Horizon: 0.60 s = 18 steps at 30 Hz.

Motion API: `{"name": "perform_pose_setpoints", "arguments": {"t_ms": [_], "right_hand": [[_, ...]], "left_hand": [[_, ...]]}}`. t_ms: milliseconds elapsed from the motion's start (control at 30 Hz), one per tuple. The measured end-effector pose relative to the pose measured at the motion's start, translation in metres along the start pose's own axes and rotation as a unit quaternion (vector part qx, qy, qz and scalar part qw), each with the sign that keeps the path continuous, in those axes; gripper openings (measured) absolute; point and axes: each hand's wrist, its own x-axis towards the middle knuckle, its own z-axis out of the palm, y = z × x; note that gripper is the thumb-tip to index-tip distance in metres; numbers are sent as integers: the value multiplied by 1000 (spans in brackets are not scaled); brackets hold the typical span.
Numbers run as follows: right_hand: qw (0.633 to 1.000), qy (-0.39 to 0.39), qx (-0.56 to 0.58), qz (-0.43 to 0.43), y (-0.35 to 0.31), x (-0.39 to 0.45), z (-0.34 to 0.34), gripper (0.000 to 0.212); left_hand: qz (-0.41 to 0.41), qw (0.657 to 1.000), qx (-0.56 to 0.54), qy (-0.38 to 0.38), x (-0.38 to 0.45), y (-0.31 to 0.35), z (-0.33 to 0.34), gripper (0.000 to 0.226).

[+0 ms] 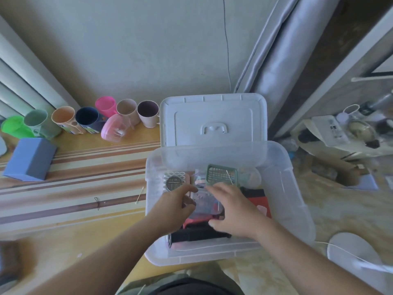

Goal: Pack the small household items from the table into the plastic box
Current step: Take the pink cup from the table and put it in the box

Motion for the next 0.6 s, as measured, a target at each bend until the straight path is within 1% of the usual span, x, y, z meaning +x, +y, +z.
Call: {"name": "perform_pose_setpoints", "arguments": {"t_ms": [67, 133, 233, 267, 333, 400, 433, 500, 600], "right_hand": [[998, 6, -58, -26, -3, -5, 8, 83], [993, 21, -110, -41, -2, -7, 18, 73], [989, 22, -145, -32, 5, -10, 25, 62], [988, 25, -148, -21, 9, -11, 24, 62], [986, 56, -155, 14, 24, -12, 16, 63], [980, 84, -166, 69, 46, -11, 5, 63], [976, 84, -172, 102, 55, -11, 1, 64], [967, 60, -196, 151, 69, -8, -2, 66], [960, 19, -209, 183, 74, -4, 7, 72]], "left_hand": [[5, 999, -32, -19, 2, 4, 13, 44], [4, 997, -63, -34, 3, 8, 25, 48], [5, 998, -46, -42, 4, 7, 39, 52], [15, 999, -17, -35, 3, 5, 42, 53], [70, 991, 114, 7, 1, -1, 46, 56], [135, 953, 260, 77, -3, -8, 45, 50], [154, 933, 308, 109, -5, -10, 43, 46], [162, 908, 355, 151, -7, -19, 38, 46], [132, 900, 380, 169, -9, -35, 25, 54]]}}
